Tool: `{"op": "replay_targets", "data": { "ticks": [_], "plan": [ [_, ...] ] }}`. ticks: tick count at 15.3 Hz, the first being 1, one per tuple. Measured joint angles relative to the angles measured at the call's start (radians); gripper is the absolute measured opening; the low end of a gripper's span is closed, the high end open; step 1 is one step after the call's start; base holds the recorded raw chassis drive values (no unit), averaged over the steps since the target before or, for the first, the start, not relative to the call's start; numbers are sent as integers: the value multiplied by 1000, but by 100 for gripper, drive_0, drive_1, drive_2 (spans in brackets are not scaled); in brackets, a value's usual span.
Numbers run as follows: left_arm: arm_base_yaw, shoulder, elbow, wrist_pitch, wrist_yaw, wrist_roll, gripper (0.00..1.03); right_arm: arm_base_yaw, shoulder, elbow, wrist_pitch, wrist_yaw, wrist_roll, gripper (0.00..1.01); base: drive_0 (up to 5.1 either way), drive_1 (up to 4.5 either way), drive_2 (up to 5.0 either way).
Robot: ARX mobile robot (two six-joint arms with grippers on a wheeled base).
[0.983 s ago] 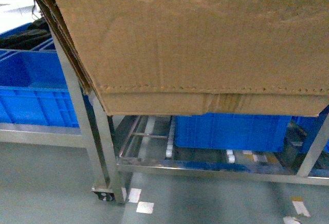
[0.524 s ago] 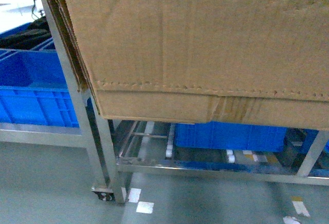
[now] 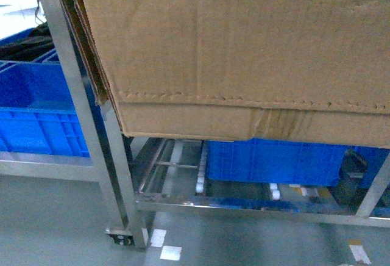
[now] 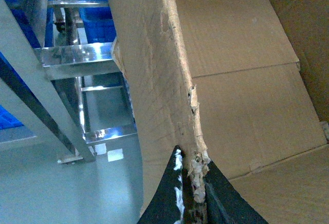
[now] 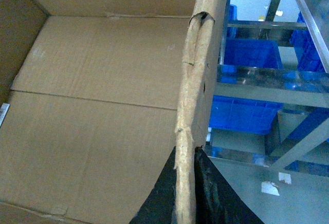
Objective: Sort boxes to right shelf from conveyor
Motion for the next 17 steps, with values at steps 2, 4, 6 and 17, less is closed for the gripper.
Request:
{"op": "replay_targets", "data": {
  "ticks": [2, 4, 6, 17],
  "plan": [
    [0, 0, 0, 4, 0, 0, 2, 0, 1, 0, 5, 0, 0, 4, -8, 406, -421],
    [0, 0, 0, 3, 0, 0, 2, 0, 1, 0, 5, 0, 0, 4, -12, 402, -425],
    [0, 7, 0, 8, 0, 0, 2, 0, 5, 0, 8, 0, 0, 4, 0, 0, 0],
    [-10, 13, 0, 7, 3, 4, 2, -6, 5, 0, 2, -1, -3, 4, 207, -101, -101]
  ]
}}
